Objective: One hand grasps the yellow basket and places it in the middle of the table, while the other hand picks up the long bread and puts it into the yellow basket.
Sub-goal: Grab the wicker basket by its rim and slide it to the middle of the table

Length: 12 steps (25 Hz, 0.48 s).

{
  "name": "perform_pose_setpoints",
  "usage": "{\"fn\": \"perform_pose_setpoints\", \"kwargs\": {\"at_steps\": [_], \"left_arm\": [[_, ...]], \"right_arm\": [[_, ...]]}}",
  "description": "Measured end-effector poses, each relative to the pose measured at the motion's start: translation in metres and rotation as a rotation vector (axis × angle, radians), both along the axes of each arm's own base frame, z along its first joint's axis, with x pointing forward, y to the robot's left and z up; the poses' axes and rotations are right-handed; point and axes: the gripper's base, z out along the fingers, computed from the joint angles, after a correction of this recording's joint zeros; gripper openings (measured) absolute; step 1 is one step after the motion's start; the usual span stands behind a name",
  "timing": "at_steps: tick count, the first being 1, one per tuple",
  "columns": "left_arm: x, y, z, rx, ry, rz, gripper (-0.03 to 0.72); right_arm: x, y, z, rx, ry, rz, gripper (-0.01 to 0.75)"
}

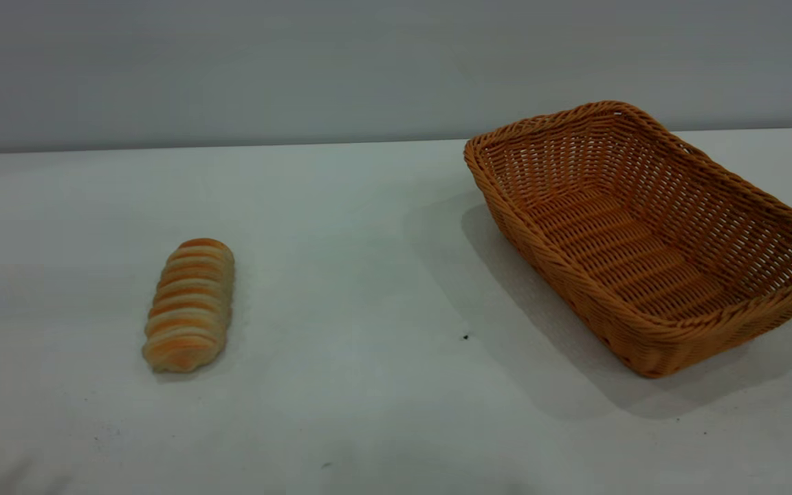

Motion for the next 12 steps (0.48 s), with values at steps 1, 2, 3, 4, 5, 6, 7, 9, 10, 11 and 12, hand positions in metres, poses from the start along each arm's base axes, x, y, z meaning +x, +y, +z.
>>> {"fn": "perform_pose_setpoints", "kwargs": {"at_steps": [1,2,3,4,5,6,7,9,10,11,12], "left_arm": [[0.014,0.000,-0.004,0.011,0.038,-0.026,0.355],[0.028,0.000,-0.006,0.020,0.069,-0.050,0.355],[0.040,0.000,-0.007,0.027,0.086,-0.065,0.355],[0.052,0.000,-0.011,0.033,0.114,-0.078,0.355],[0.064,0.001,-0.013,0.038,0.128,-0.087,0.355],[0.074,0.001,-0.013,0.047,0.131,-0.098,0.355],[0.085,0.002,-0.015,0.053,0.138,-0.106,0.355],[0.103,0.003,-0.021,0.065,0.141,-0.113,0.355],[0.111,0.004,-0.021,0.070,0.128,-0.106,0.355],[0.120,0.005,-0.025,0.078,0.123,-0.100,0.355],[0.127,0.006,-0.027,0.085,0.114,-0.094,0.355]], "right_arm": [[0.013,0.001,-0.008,-0.006,0.047,-0.002,0.400],[0.026,0.001,-0.016,-0.011,0.089,-0.007,0.400],[0.036,0.002,-0.023,-0.013,0.126,-0.011,0.400],[0.048,0.002,-0.030,-0.014,0.173,-0.014,0.400],[0.058,0.003,-0.037,-0.014,0.216,-0.014,0.400],[0.068,0.004,-0.044,-0.014,0.254,-0.016,0.400],[0.076,0.005,-0.049,-0.012,0.279,-0.018,0.400],[0.090,0.006,-0.058,-0.003,0.332,-0.024,0.400],[0.096,0.007,-0.063,0.003,0.354,-0.027,0.400],[0.101,0.008,-0.064,0.021,0.363,-0.035,0.400],[0.106,0.009,-0.065,0.042,0.372,-0.046,0.400]]}}
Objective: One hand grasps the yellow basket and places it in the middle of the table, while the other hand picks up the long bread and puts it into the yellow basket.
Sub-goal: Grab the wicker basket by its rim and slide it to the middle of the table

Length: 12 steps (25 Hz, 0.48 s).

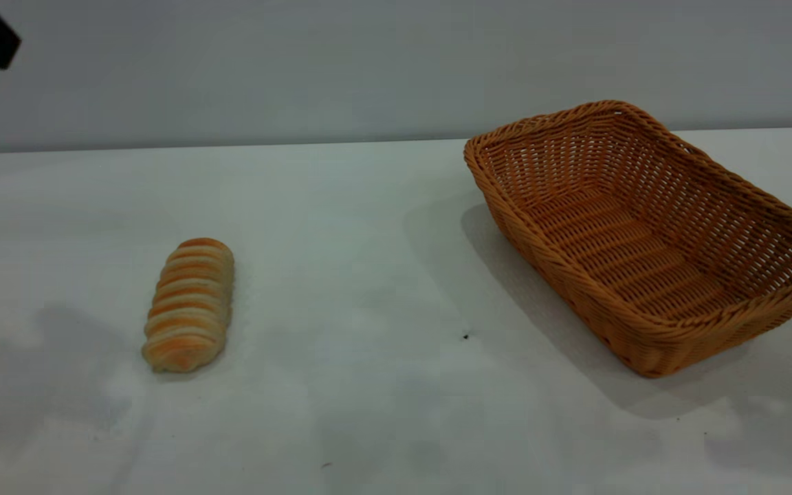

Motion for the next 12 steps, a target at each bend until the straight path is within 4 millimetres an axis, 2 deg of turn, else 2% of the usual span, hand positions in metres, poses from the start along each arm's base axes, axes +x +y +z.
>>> {"fn": "perform_pose_setpoints", "kwargs": {"at_steps": [3,6,12], "left_arm": [[0.018,0.002,-0.006,0.020,-0.026,0.008,0.355],[0.033,0.004,-0.008,0.025,-0.053,0.028,0.355],[0.057,0.001,-0.014,-0.031,-0.075,0.051,0.355]], "right_arm": [[0.013,-0.001,0.001,0.065,0.012,-0.068,0.401],[0.023,-0.011,0.006,0.105,0.029,-0.130,0.418],[0.025,-0.040,-0.003,0.154,0.129,-0.238,0.501]]}}
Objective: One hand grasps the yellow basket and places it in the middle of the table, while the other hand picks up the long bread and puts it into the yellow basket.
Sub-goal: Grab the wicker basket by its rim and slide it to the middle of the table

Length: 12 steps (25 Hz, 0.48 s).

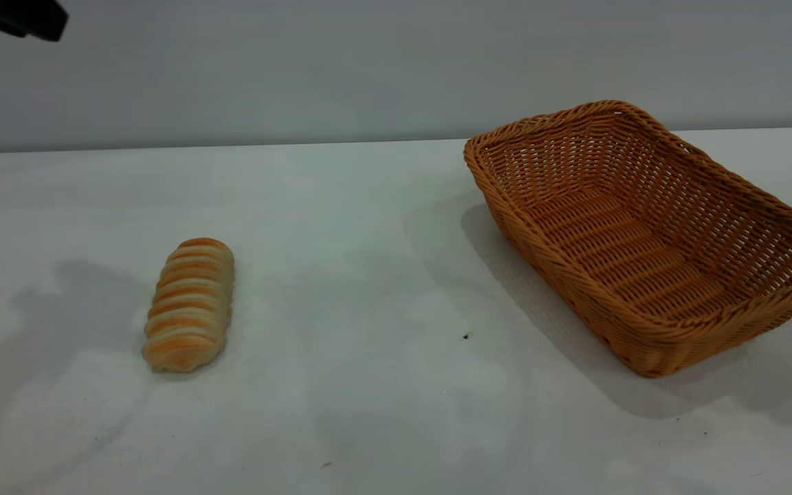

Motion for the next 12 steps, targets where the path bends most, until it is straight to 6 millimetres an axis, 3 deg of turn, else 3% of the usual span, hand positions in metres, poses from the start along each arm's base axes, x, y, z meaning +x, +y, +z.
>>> {"fn": "perform_pose_setpoints", "kwargs": {"at_steps": [4,12], "left_arm": [[0.010,-0.013,-0.010,-0.005,-0.013,-0.044,0.353],[0.020,-0.036,-0.029,0.038,-0.049,-0.103,0.353]], "right_arm": [[-0.001,-0.010,-0.005,0.022,0.040,-0.040,0.523],[0.003,-0.009,-0.026,0.100,0.154,-0.119,0.525]]}}
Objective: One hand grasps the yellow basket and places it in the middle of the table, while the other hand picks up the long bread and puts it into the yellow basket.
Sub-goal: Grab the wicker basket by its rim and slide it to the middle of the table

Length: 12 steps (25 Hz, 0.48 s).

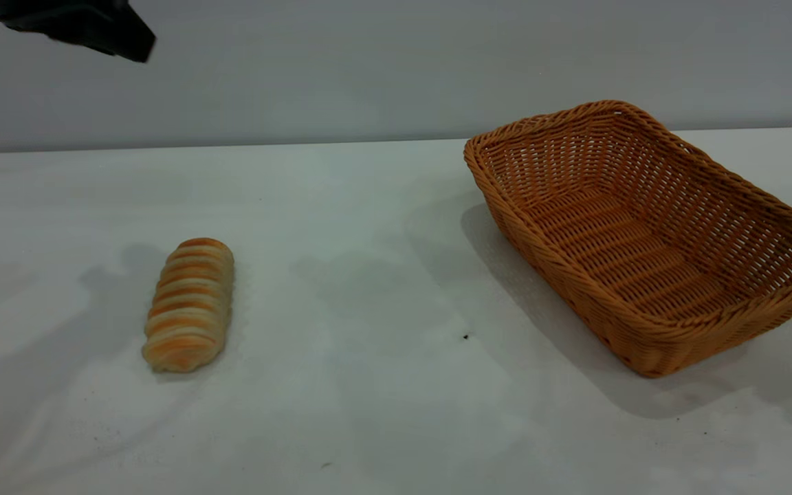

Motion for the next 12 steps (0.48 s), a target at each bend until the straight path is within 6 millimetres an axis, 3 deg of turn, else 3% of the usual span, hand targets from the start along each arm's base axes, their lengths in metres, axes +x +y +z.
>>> {"fn": "perform_pose_setpoints", "kwargs": {"at_steps": [12], "left_arm": [[0.021,0.000,0.000,-0.004,-0.057,0.045,0.353]], "right_arm": [[0.011,0.003,-0.040,0.106,0.116,-0.066,0.525]]}}
